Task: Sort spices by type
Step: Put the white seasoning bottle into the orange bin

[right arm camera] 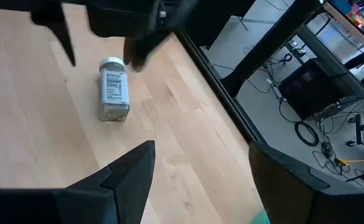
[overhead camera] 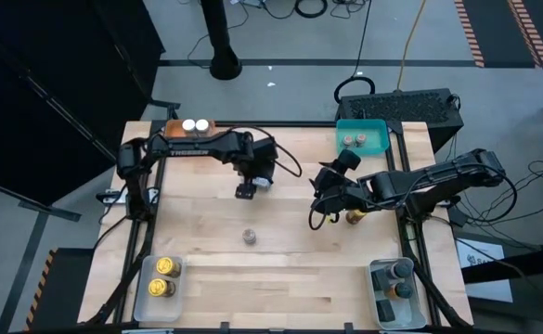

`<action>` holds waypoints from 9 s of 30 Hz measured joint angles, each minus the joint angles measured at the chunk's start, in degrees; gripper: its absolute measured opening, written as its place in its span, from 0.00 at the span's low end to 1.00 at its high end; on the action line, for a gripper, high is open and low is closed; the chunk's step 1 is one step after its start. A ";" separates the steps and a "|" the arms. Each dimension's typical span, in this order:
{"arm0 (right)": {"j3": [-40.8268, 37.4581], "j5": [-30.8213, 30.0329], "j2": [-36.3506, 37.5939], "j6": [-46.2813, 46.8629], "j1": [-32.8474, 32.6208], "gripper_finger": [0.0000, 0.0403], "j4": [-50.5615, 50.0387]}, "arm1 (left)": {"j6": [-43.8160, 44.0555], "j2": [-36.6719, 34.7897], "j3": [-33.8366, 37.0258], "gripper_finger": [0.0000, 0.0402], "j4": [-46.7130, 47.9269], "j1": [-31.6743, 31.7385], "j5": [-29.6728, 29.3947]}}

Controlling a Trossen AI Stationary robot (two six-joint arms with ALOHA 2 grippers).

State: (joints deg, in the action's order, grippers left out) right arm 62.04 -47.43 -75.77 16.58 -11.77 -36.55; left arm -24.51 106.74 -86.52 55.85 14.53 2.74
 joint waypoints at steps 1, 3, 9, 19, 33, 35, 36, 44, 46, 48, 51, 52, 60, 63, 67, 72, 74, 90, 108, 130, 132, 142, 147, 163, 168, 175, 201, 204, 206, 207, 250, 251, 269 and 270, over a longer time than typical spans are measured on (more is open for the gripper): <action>0.00 0.01 0.00 0.28 0.00 0.60 -0.40 | 0.00 0.00 0.59 0.82 -0.02 0.66 -0.01; 0.00 0.01 0.00 1.18 -0.02 0.60 -1.49 | 0.02 0.00 2.35 0.82 -0.28 1.81 -0.04; 0.00 -0.23 0.00 2.71 -0.02 0.60 -3.56 | -1.26 0.09 10.75 0.82 -11.23 3.67 -0.55; 0.00 -0.45 0.00 2.73 0.02 0.60 -3.52 | -1.74 0.07 15.79 0.82 -16.02 4.69 -2.60; 0.00 -0.45 0.01 2.71 0.04 0.60 -3.02 | -1.49 0.06 19.94 0.52 -22.92 3.38 -1.38; 0.00 -0.45 0.00 2.71 0.04 0.60 -2.98 | -1.36 0.04 19.94 0.51 -22.94 3.13 -1.91; 0.00 -0.46 0.01 2.71 0.04 0.60 -2.98 | -1.34 0.04 19.92 0.51 -22.92 2.83 -2.92; 0.00 1.10 -0.34 -1.86 -2.18 0.60 1.52 | 4.67 -5.68 11.76 0.51 -9.77 -3.34 -10.69; -0.03 3.38 -0.79 -3.71 -3.06 0.60 4.31 | 7.62 -8.00 10.06 0.51 -8.11 -5.53 -10.41; -0.09 6.22 -0.83 -6.20 -4.08 0.60 7.96 | 8.91 -10.71 9.38 0.51 -9.14 -7.91 -10.42; -0.09 10.14 -0.92 -9.73 -5.67 0.60 15.13 | 9.25 -14.44 9.34 0.51 -11.28 -11.96 -10.68; -0.09 11.04 -1.01 -10.41 -6.16 0.60 17.13 | 9.61 -15.34 9.34 0.51 -12.79 -13.41 -10.66; -0.07 14.45 -3.32 -12.96 -7.45 0.60 23.20 | 10.67 -17.86 9.34 0.51 -21.26 -21.32 -15.71; -0.07 14.56 -4.36 -14.65 -7.48 0.60 25.08 | 10.66 -17.88 9.34 0.51 -21.72 -22.74 -18.83; -0.07 12.12 -4.83 -17.47 -7.31 0.60 28.34 | 10.65 -17.86 9.34 0.51 -22.19 -23.57 -19.66; -0.07 11.97 -4.81 -18.05 -7.41 0.60 28.94 | 10.73 -17.86 9.34 0.52 -24.08 -24.54 -20.39; -0.02 11.86 -5.28 -18.52 -7.38 0.60 29.17 | 10.67 -17.86 9.36 0.52 -25.52 -24.78 -20.35; -0.04 12.08 -7.76 -24.54 -7.35 0.40 31.61 | 10.75 -17.88 9.36 0.54 -26.99 -25.58 -20.65; -15.99 10.06 -0.43 -25.65 -7.08 0.40 46.92 | 8.18 -26.20 13.98 0.77 -26.60 -25.05 -22.60; -32.63 40.06 -5.99 -44.92 -8.36 0.40 118.49 | -1.66 -24.91 42.32 0.77 -108.43 -33.17 -13.43; -32.63 39.40 -6.01 -44.88 -8.23 0.40 117.87 | -2.16 -23.46 41.27 0.77 -109.94 -33.17 -13.32; -32.63 37.94 -5.97 -44.32 -8.09 0.40 117.22 | -2.97 -21.52 35.00 0.77 -107.94 -32.02 -12.98; -32.63 37.16 -5.97 -44.32 -8.04 0.40 116.84 | -2.67 -21.55 34.62 0.77 -105.78 -30.88 -9.71; -32.63 36.69 -5.97 -44.19 -7.67 0.40 116.68 | -0.28 -18.10 31.35 0.77 -105.09 -28.00 -5.83; -32.63 36.78 -5.97 -44.20 -7.67 0.40 116.31 | -2.06 -16.44 30.47 0.77 -104.39 -27.64 -5.02; -32.63 36.82 -5.97 -44.15 -7.67 0.40 115.43 | -2.36 -16.46 30.43 0.73 -104.73 -27.79 -4.39; -32.64 16.08 -4.56 -40.90 -6.16 0.77 113.00 | 0.20 -19.76 30.43 0.51 -97.55 -30.26 -31.48; -32.63 5.75 -3.46 -39.57 -6.36 0.86 112.91 | 2.69 -23.05 30.50 0.51 -90.13 -30.30 -43.33; -32.63 -1.27 -2.39 -38.96 -6.26 0.87 112.26 | 4.63 -25.95 30.55 0.51 -85.11 -29.97 -51.71; -32.63 -3.97 -1.61 -38.29 -6.21 0.87 111.86 | 5.79 -27.60 30.53 0.51 -82.42 -29.48 -55.39; -32.63 -3.44 8.81 -23.31 -5.84 0.83 88.45 | 49.75 -37.11 21.20 0.51 3.16 35.61 -27.56; -32.63 -3.41 8.81 -23.21 -5.84 0.83 88.45 | 49.72 -37.10 22.26 0.51 2.39 36.42 -27.56; -32.63 -3.42 8.81 -23.89 -5.79 0.83 87.77 | 53.58 -37.11 29.76 0.51 -4.81 37.52 -27.16; -32.63 -3.40 8.81 -23.89 -5.79 0.83 87.71 | 53.88 -37.11 30.12 0.51 -5.36 37.52 -27.16</action>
State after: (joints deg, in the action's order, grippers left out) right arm 29.41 -50.83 -66.96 -7.31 -17.56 51.15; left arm 29.36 69.63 -56.41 50.49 52.05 -24.43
